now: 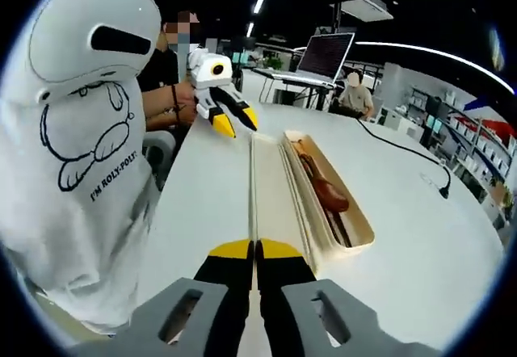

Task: Arrange the utensils inside the cutlery case until each visible utensil rests in its matching compartment.

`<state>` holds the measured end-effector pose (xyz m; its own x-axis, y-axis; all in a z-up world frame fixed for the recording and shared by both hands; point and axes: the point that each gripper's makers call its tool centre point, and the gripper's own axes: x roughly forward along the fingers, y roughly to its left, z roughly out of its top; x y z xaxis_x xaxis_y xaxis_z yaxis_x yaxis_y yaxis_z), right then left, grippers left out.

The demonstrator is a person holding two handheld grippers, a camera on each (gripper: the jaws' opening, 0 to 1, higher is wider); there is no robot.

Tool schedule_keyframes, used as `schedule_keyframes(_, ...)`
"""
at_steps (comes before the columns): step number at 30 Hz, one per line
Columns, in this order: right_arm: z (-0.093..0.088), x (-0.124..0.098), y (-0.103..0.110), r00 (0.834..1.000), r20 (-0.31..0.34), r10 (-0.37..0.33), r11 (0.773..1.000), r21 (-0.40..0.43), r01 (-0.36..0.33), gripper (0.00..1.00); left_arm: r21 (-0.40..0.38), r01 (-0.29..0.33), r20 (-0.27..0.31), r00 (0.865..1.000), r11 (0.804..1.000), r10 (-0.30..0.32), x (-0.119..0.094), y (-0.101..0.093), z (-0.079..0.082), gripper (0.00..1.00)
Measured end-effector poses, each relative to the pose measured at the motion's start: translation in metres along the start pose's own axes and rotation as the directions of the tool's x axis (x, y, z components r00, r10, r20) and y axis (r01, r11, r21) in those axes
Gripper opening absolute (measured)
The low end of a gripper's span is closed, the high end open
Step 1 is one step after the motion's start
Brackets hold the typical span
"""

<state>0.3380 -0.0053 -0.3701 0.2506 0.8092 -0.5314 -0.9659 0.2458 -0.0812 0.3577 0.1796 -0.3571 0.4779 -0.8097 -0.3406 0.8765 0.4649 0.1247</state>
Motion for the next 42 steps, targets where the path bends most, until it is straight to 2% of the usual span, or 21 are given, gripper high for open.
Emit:
schedule_keyframes(1,0.003,0.001,0.003,1.000,0.018,0.021,0.999,0.025,-0.022,0.00,0.003,-0.005,-0.002,1.000,1.000,0.005,0.000,0.001,0.000,0.27)
schedule_keyframes(2,0.006,-0.002,0.001,1.000,0.023,0.009,1.000,0.011,-0.009,0.00,0.010,-0.012,0.002,1.000,1.000,0.012,0.000,0.003,0.001,0.28)
schedule_keyframes(5,0.019,-0.007,0.008,0.997,0.072,0.035,0.999,0.012,-0.036,0.00,0.026,-0.015,0.017,1.000,1.000,0.015,-0.001,0.005,0.006,0.28)
schedule_keyframes(6,0.026,-0.011,0.012,0.992,0.106,0.066,0.997,0.037,-0.070,0.00,0.034,-0.023,0.031,0.999,0.999,0.022,-0.002,0.007,0.008,0.28)
schedule_keyframes(9,0.036,-0.015,0.012,0.983,0.158,0.094,0.992,0.071,-0.106,0.00,0.042,-0.027,0.077,0.997,0.999,0.024,-0.004,0.009,0.014,0.29)
schedule_keyframes(10,0.040,-0.019,0.015,0.975,0.187,0.117,0.985,0.102,-0.138,0.00,0.044,-0.019,0.091,0.996,0.999,0.015,-0.003,0.007,0.015,0.29)
schedule_keyframes(12,0.040,-0.022,0.016,0.968,0.204,0.147,0.971,0.156,-0.180,0.00,0.056,-0.013,0.096,0.995,0.998,0.007,0.000,0.004,0.015,0.28)
schedule_keyframes(16,0.035,-0.023,0.010,0.968,0.209,0.142,0.965,0.190,-0.183,0.00,0.049,0.008,0.080,0.997,0.999,-0.012,0.005,0.000,0.011,0.16)
schedule_keyframes(19,0.033,-0.025,0.006,0.964,0.228,0.137,0.956,0.225,-0.189,0.00,0.040,0.014,0.085,0.996,0.999,-0.018,0.003,0.000,0.013,0.15)
schedule_keyframes(22,0.035,-0.029,-0.007,0.960,0.271,0.069,0.958,0.250,-0.139,0.00,0.008,0.038,0.113,0.993,0.999,-0.039,-0.001,-0.004,0.019,0.14)
schedule_keyframes(24,0.038,-0.032,-0.017,0.948,0.318,0.010,0.958,0.270,-0.101,0.00,-0.033,0.082,0.174,0.982,0.996,-0.075,-0.003,-0.012,0.029,0.12)
schedule_keyframes(26,0.037,-0.032,-0.015,0.938,0.346,0.009,0.949,0.292,-0.116,0.00,-0.025,0.070,0.166,0.984,0.997,-0.065,-0.002,-0.010,0.028,0.12)
schedule_keyframes(27,0.037,-0.031,-0.015,0.938,0.347,-0.001,0.948,0.299,-0.110,0.00,-0.016,0.062,0.151,0.987,0.998,-0.059,0.001,-0.010,0.026,0.12)
schedule_keyframes(28,0.035,-0.032,-0.022,0.938,0.344,-0.049,0.952,0.301,-0.061,0.00,-0.016,0.063,0.141,0.988,0.998,-0.060,0.002,-0.010,0.024,0.12)
schedule_keyframes(29,0.036,-0.033,-0.023,0.936,0.346,-0.067,0.961,0.276,-0.033,0.02,-0.016,0.061,0.138,0.989,0.998,-0.058,0.003,-0.010,0.023,0.12)
schedule_keyframes(30,0.031,-0.034,-0.025,0.944,0.318,-0.090,0.962,0.272,0.000,0.07,-0.012,0.060,0.139,0.989,0.998,-0.058,0.002,-0.011,0.023,0.12)
schedule_keyframes(31,0.029,-0.035,-0.025,0.945,0.313,-0.101,0.962,0.273,0.012,0.13,-0.004,0.057,0.138,0.989,0.998,-0.056,0.002,-0.011,0.023,0.11)
schedule_keyframes(34,0.022,-0.036,-0.021,0.946,0.314,-0.078,0.953,0.301,-0.021,0.14,0.006,0.053,0.137,0.989,0.999,-0.053,0.002,-0.012,0.023,0.11)
schedule_keyframes(38,0.007,-0.037,-0.027,0.956,0.267,-0.125,0.950,0.309,0.037,0.11,-0.006,0.047,0.135,0.990,0.999,-0.046,0.003,-0.009,0.021,0.11)
schedule_keyframes(42,0.008,-0.038,-0.032,0.944,0.297,-0.142,0.934,0.355,0.029,0.10,-0.038,0.047,0.141,0.989,0.998,-0.041,0.004,-0.007,0.022,0.12)
